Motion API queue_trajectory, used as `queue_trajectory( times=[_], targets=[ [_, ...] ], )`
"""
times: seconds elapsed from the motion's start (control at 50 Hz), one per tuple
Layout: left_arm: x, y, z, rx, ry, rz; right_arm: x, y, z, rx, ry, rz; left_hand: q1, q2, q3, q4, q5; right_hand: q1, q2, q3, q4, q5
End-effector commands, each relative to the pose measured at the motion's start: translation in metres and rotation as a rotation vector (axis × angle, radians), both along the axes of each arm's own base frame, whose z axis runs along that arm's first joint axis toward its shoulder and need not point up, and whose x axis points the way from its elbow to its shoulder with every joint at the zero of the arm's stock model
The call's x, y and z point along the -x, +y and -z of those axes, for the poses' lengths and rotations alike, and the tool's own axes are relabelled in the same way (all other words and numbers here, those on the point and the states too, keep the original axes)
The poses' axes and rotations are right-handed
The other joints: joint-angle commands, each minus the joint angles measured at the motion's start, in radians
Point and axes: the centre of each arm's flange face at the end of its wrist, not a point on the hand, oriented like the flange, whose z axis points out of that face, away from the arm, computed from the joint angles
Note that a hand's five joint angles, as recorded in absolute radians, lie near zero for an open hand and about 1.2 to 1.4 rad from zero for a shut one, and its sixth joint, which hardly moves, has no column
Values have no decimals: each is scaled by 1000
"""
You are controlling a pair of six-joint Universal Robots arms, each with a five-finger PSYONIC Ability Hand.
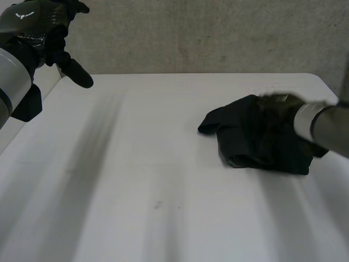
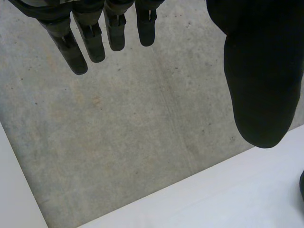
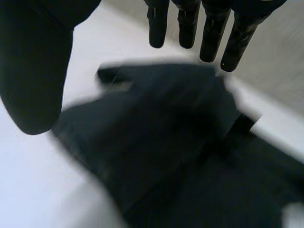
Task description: Fold the shorts.
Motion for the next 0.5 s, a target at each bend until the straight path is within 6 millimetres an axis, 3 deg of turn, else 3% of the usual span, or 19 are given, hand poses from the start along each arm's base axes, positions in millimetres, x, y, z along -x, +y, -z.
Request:
queue_trajectory(
  times=[0.02, 0.04, 0.08, 0.1, 0.12, 0.14, 0.26, 0.32, 0.38, 0.48, 0.5],
  targets=[
    [-1, -4, 0, 9, 4, -9, -5, -20, 57, -37, 40, 16, -19, -30, -39, -28, -46, -31, -51, -36, -61, -72],
    [-1, -4, 0, 11, 5, -9, -6, -27, 65, 6, 33, 30, -19, -31, -40, -29, -46, 13, -7, 8, -17, -28],
    [-1, -5, 1, 15, 9, -10, -7, -33, 71, 50, 23, 50, -19, -30, -39, -28, -46, 327, 306, 321, 297, 286],
    [-1, -5, 1, 17, 9, -10, -7, -36, 74, 73, 19, 62, -19, -30, -39, -28, -46, 544, 523, 538, 514, 503],
    [0, -5, 2, 15, 9, -9, -8, -42, 78, 117, 13, 83, -19, -30, -39, -28, -46, 991, 970, 985, 961, 950],
    [0, -6, 2, 17, 9, -10, -8, -45, 79, 139, 11, 91, -19, -30, -39, -28, -46, 1189, 1168, 1183, 1159, 1148],
    [0, -6, 3, 17, 9, -10, -22, -39, 80, 174, 11, 50, -19, -31, -40, -29, -46, 1191, 1170, 1185, 1161, 1150],
    [-1, -7, 1, 22, 12, -15, -64, -9, 57, 237, -29, -73, -19, -30, -39, -28, -46, 1191, 1170, 1185, 1161, 1150],
    [-3, -8, -1, 31, 16, -21, -103, 21, 19, 334, -106, -189, -19, -30, -39, -28, -46, 1191, 1170, 1185, 1161, 1150],
    [-7, -12, -4, 51, 26, -39, -151, 55, -3, 398, -201, -373, -19, -30, -39, -28, -46, 1191, 1170, 1185, 1161, 1150],
    [-8, -13, -5, 57, 28, -44, -169, 70, -5, 404, -234, -445, -19, -31, -40, -29, -46, 1191, 1170, 1185, 1161, 1150]
  ],
)
